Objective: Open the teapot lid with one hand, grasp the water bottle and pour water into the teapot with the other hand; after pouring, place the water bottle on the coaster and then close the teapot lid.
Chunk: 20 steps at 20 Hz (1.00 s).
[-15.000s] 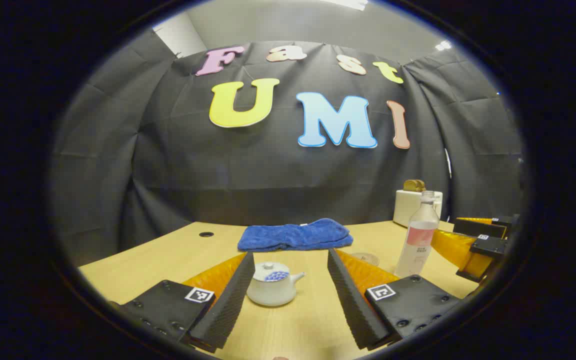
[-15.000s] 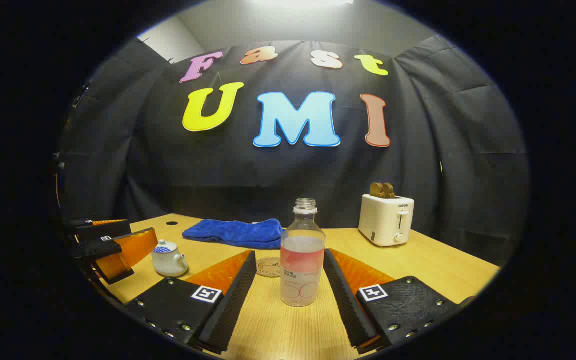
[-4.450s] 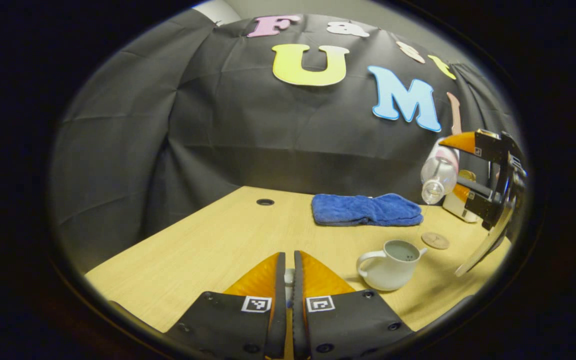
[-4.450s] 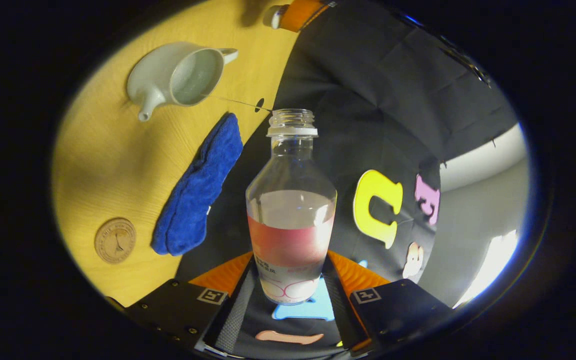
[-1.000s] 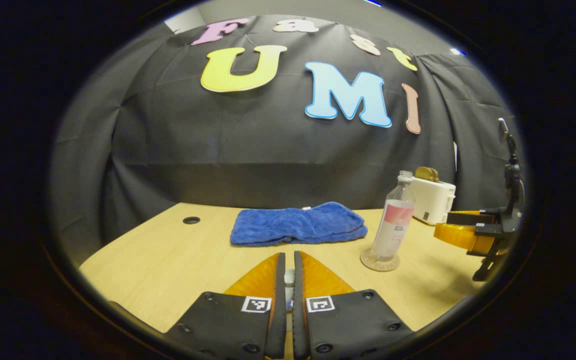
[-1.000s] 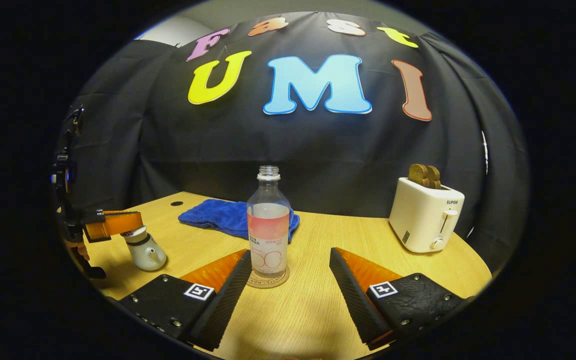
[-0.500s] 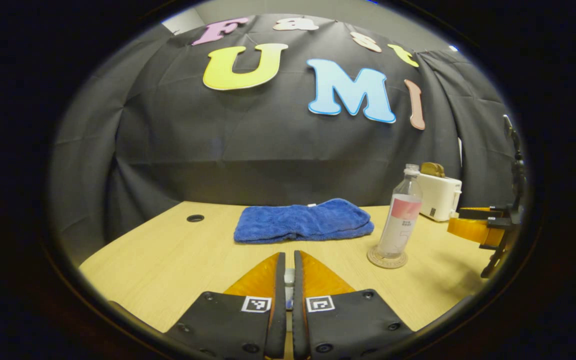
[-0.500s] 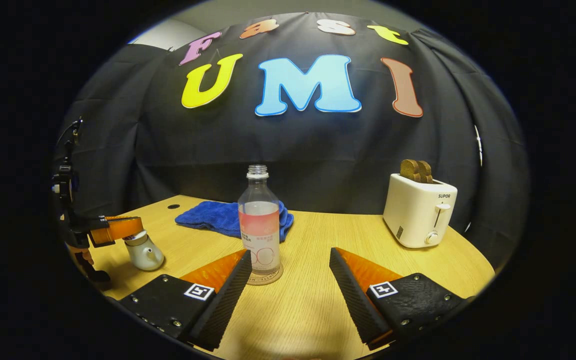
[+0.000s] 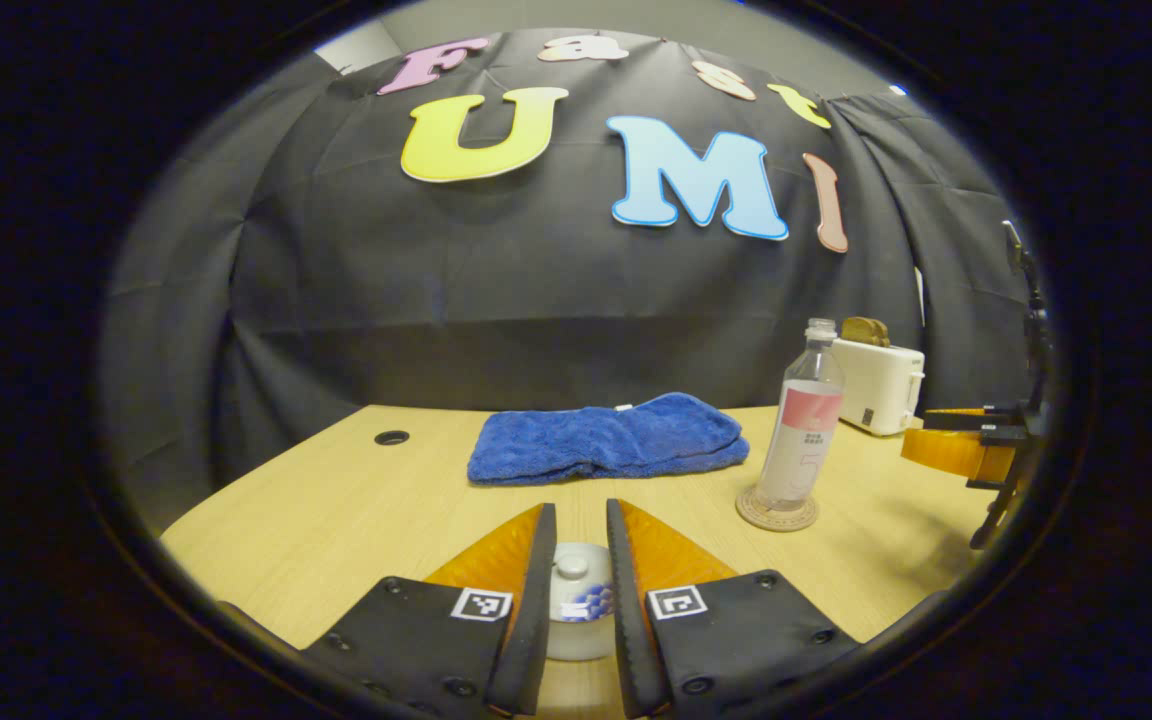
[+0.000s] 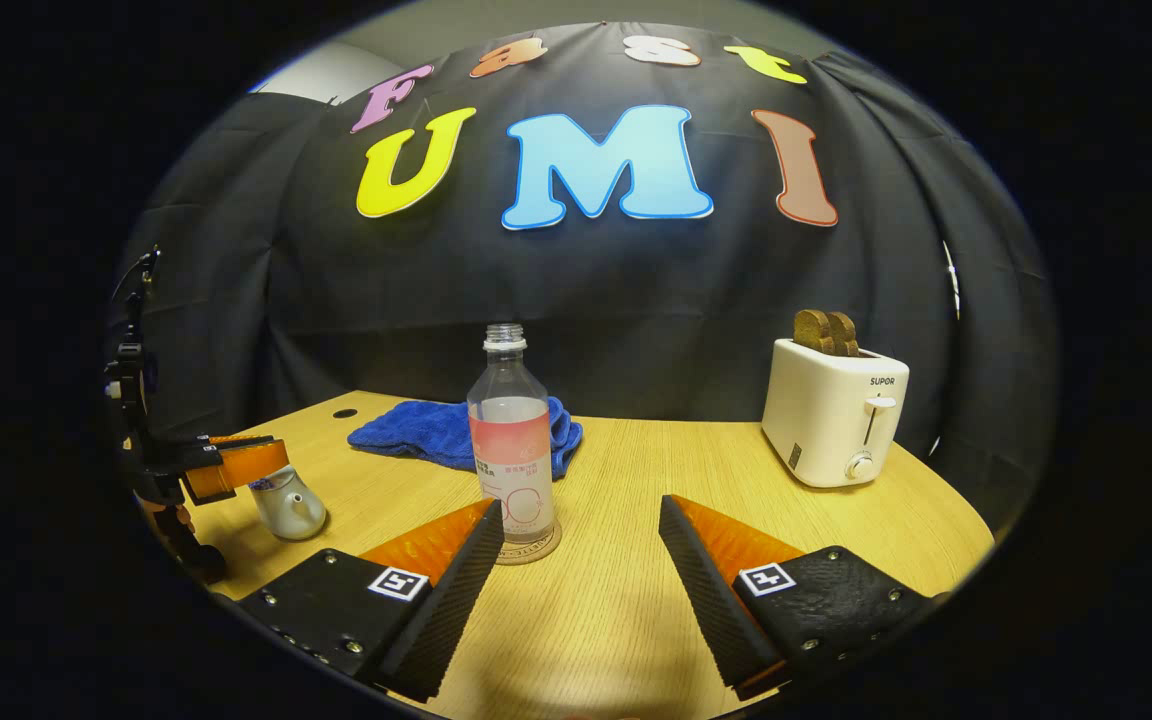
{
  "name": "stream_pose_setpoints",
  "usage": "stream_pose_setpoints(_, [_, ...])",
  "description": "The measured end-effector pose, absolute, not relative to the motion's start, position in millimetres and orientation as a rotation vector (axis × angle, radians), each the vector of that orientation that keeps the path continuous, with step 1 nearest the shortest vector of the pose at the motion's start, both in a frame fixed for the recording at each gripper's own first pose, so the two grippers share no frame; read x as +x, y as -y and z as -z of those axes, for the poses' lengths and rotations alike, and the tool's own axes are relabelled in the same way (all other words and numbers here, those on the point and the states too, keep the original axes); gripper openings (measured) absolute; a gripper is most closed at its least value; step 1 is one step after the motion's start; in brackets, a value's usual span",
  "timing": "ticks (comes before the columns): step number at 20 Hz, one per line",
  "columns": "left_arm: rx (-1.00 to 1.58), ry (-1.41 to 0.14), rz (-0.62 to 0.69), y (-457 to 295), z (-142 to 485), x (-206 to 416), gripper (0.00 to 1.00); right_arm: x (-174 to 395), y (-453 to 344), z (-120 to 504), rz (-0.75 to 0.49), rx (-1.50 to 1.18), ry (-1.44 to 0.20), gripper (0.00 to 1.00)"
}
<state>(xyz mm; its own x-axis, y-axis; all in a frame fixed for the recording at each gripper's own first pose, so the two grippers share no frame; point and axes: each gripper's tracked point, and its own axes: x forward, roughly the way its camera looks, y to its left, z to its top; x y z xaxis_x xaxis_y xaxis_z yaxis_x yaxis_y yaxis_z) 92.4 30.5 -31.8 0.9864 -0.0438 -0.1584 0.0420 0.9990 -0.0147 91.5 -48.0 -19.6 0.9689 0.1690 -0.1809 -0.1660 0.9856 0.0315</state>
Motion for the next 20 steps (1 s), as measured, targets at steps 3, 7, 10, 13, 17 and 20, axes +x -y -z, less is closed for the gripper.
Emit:
stream_pose_setpoints(3, [-0.01,-0.143,0.042,-28.5,24.2,86.8,0.38,86.8,46.5,16.9,-0.165,0.012,-0.172,0.97])
stream_pose_setpoints(7, [-0.026,-0.112,0.058,-22.7,11.0,72.0,0.39,75.6,40.6,7.1,-0.16,0.001,-0.143,0.97])
stream_pose_setpoints(10, [-0.048,-0.076,0.077,-14.7,-4.5,53.9,0.39,62.5,32.0,-4.1,-0.158,-0.005,-0.11,0.97])
stream_pose_setpoints(13, [-0.046,-0.059,0.109,-3.3,-13.8,39.3,0.39,47.0,17.9,-12.9,-0.174,-0.008,-0.081,0.97])
stream_pose_setpoints(17, [-0.055,-0.047,0.148,12.6,-18.3,17.3,0.78,23.6,-2.0,-22.9,-0.19,-0.004,-0.04,0.97])
stream_pose_setpoints(20, [-0.045,-0.032,0.142,18.0,-15.9,4.9,0.94,6.8,-11.4,-23.8,-0.189,0.01,-0.017,0.97])
